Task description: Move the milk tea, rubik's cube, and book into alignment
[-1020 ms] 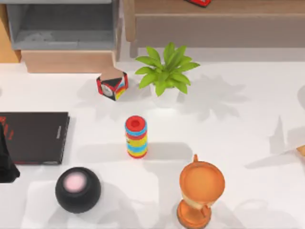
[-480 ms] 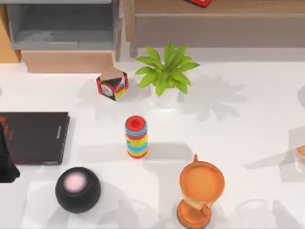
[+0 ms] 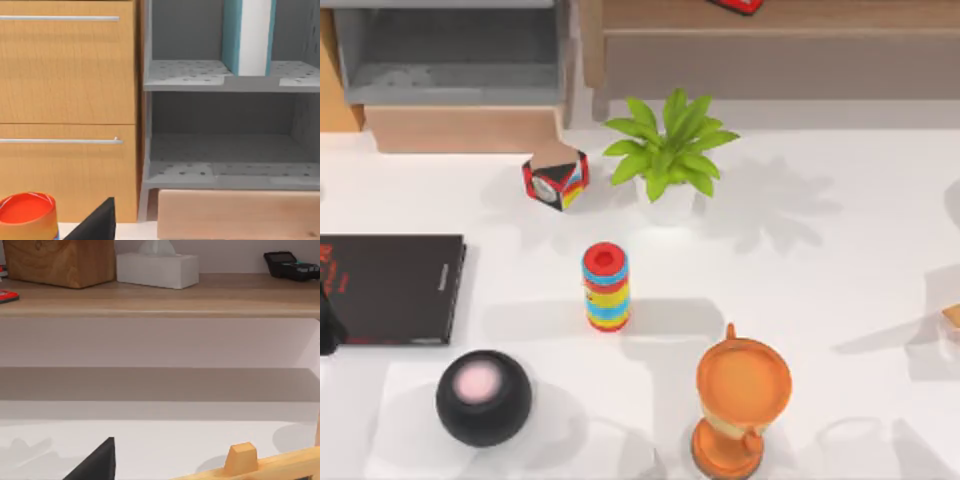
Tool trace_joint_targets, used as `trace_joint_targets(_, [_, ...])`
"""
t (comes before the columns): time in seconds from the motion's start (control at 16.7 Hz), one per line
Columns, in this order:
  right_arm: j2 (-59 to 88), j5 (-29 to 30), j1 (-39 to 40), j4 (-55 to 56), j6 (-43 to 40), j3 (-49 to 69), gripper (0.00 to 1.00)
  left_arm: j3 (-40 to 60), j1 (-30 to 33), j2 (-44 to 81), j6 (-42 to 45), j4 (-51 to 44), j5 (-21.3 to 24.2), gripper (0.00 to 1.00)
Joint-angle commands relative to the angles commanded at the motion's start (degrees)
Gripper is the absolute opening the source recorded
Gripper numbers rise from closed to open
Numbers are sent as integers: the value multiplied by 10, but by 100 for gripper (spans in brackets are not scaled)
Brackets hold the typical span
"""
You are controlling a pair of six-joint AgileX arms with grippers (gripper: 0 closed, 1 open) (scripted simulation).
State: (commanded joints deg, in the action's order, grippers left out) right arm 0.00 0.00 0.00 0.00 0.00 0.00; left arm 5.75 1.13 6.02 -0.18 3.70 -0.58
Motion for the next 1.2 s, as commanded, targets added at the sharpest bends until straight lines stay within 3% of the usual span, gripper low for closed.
trace_joint_targets(0.3, [0, 0, 0, 0, 0, 0, 100, 152, 23, 210, -1, 81, -22, 100])
trace_joint_targets(0.9, [0, 0, 0, 0, 0, 0, 100, 485, 76, 801, -3, 240, -66, 100])
trace_joint_targets(1.2, [0, 0, 0, 0, 0, 0, 100, 615, 97, 985, -4, 309, -82, 100])
